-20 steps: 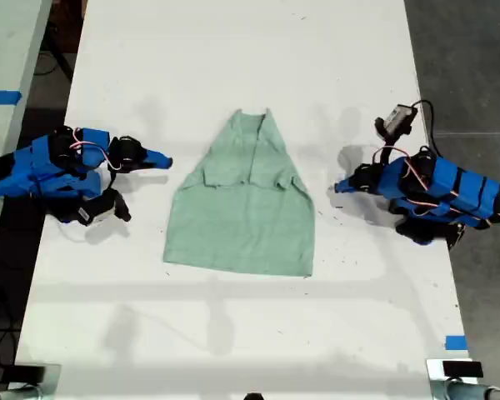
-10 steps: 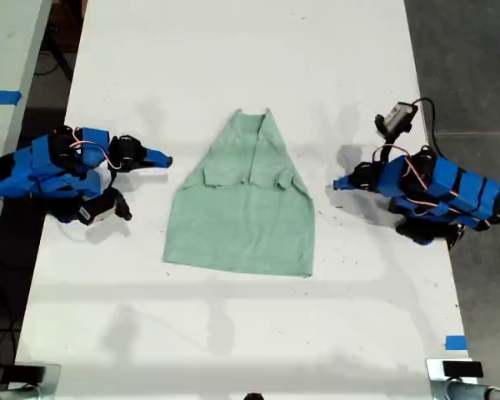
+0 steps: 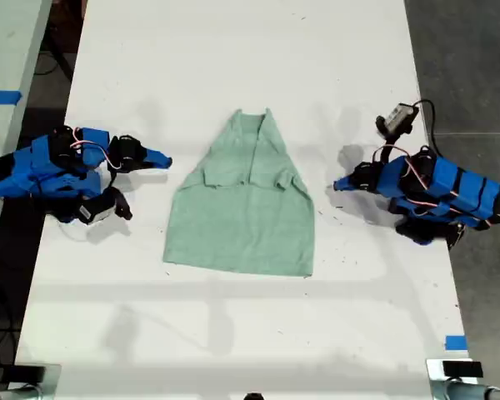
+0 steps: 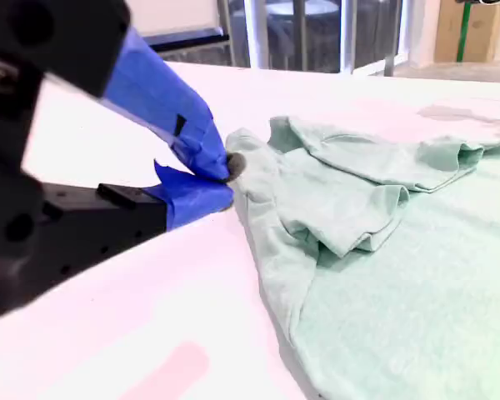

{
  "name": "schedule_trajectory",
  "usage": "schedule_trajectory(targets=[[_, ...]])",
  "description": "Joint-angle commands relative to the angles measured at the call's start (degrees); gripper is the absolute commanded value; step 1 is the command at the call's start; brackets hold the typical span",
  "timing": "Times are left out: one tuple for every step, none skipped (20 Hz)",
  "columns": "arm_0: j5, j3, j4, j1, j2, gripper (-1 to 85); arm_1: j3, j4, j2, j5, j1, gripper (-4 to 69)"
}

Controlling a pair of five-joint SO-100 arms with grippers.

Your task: Fold t shirt

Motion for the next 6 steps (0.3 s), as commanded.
schedule_trajectory(targets=[[-1.05, 0.18, 0.18, 0.18, 0.44, -0.2, 1.41, 0.44, 0.53, 0.79, -0.62, 3.6], [-1.05, 0.18, 0.09, 0.35, 0.44, -0.2, 1.41, 0.44, 0.53, 0.88, -0.7, 3.1], [-1.05, 0.18, 0.0, 0.62, 0.44, -0.2, 1.41, 0.44, 0.53, 0.88, -0.7, 2.9], [-1.05, 0.18, -0.09, 0.79, 0.44, -0.2, 1.41, 0.35, 0.53, 0.7, -0.53, 2.9], [-1.05, 0.18, -0.09, 0.62, 0.44, -0.2, 1.41, 0.26, 0.53, 0.53, -0.35, 2.9], [-1.05, 0.18, -0.18, 0.53, 0.44, -0.2, 1.41, 0.26, 0.53, 0.53, -0.35, 2.7]])
